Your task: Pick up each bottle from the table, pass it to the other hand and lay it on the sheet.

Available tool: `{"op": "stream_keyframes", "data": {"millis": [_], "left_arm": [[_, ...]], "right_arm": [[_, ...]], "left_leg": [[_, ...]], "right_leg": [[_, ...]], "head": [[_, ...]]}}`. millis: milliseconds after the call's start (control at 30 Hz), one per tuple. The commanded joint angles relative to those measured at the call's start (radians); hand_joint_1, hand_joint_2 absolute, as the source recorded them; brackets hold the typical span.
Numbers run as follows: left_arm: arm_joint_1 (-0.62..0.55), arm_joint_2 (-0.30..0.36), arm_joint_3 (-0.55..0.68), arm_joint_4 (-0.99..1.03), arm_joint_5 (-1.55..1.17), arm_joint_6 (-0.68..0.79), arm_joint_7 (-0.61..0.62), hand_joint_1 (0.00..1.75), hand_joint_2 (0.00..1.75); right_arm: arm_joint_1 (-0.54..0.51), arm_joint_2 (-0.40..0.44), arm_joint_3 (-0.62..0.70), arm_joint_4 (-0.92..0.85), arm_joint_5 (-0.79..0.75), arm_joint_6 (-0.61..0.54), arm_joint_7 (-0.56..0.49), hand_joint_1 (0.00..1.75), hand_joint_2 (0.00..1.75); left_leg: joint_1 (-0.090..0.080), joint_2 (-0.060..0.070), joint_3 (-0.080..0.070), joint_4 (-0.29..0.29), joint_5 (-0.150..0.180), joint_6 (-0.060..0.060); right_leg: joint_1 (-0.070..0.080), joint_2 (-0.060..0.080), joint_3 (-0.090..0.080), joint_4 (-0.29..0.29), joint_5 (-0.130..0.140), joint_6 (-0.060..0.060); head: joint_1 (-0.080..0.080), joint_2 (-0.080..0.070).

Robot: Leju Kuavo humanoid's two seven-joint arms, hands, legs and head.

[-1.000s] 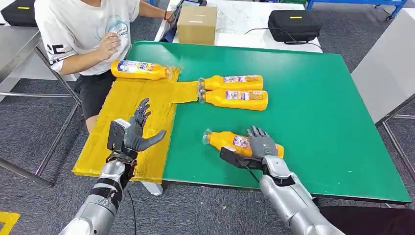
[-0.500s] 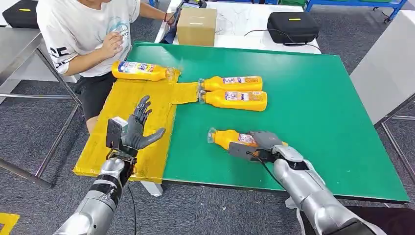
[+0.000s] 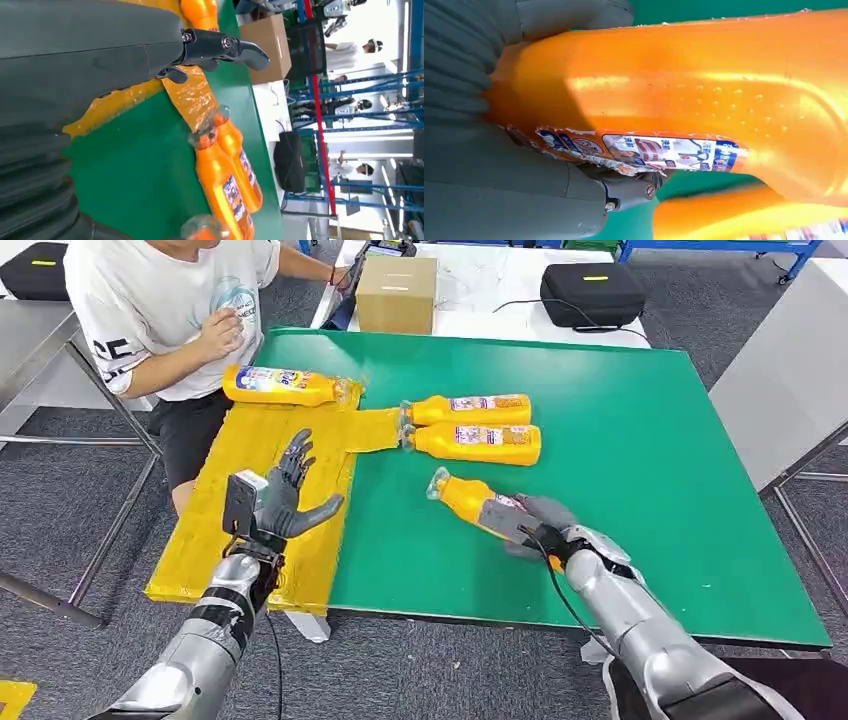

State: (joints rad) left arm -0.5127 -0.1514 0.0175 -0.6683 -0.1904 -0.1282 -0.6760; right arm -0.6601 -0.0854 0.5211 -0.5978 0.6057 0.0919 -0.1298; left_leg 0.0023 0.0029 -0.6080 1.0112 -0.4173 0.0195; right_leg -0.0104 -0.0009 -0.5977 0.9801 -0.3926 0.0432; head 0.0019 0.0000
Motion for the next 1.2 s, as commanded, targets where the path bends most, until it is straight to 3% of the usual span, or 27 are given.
{"op": "stream_keyframes", "data": {"millis": [33,67,233,333,667,1200], "left_arm": [[-0.019,-0.015,-0.052,0.011,-0.010,0.073,0.038,0.00,1.75],[-0.018,-0.015,-0.053,0.009,-0.010,0.074,0.040,0.00,1.75],[-0.020,-0.059,-0.084,-0.027,0.011,0.115,0.088,0.00,1.75],[-0.018,-0.078,-0.133,-0.057,0.044,0.103,0.125,0.00,1.75],[-0.017,-0.094,-0.251,-0.142,0.175,0.006,0.186,0.00,1.75],[0.034,-0.068,-0.302,-0.253,0.257,-0.074,0.197,0.00,1.75]], "right_arm": [[0.150,0.214,-0.089,-0.146,-0.071,-0.269,-0.031,1.75,1.75],[0.153,0.210,-0.087,-0.154,-0.072,-0.267,-0.027,1.75,1.75],[0.244,0.293,-0.117,-0.320,-0.114,-0.465,-0.124,1.75,1.75],[0.225,0.315,-0.093,-0.305,-0.127,-0.515,-0.142,1.75,1.75],[0.126,0.390,-0.035,-0.141,-0.170,-0.522,-0.227,1.75,1.75],[0.091,0.412,0.022,-0.081,-0.156,-0.483,-0.222,1.75,1.75]], "left_leg": [[0.002,0.003,0.002,-0.001,-0.001,-0.002],[0.002,0.002,0.000,-0.001,-0.001,-0.001],[0.002,-0.003,-0.005,0.000,0.001,-0.002],[0.002,-0.005,-0.011,0.001,0.001,-0.003],[0.000,-0.004,-0.013,0.000,0.000,-0.003],[0.000,-0.004,-0.015,-0.001,0.001,-0.003]], "right_leg": [[0.002,0.003,0.001,-0.001,0.000,-0.002],[0.002,0.002,-0.001,0.000,0.000,-0.002],[0.002,-0.002,-0.006,0.003,-0.002,-0.001],[0.002,-0.003,-0.010,0.003,-0.003,-0.002],[0.000,-0.001,-0.012,0.003,-0.003,-0.002],[0.000,-0.001,-0.014,0.002,-0.002,-0.002]], "head": [[0.000,0.000],[0.001,0.000],[0.000,0.000],[0.000,0.000],[0.000,0.000],[0.000,0.000]]}}
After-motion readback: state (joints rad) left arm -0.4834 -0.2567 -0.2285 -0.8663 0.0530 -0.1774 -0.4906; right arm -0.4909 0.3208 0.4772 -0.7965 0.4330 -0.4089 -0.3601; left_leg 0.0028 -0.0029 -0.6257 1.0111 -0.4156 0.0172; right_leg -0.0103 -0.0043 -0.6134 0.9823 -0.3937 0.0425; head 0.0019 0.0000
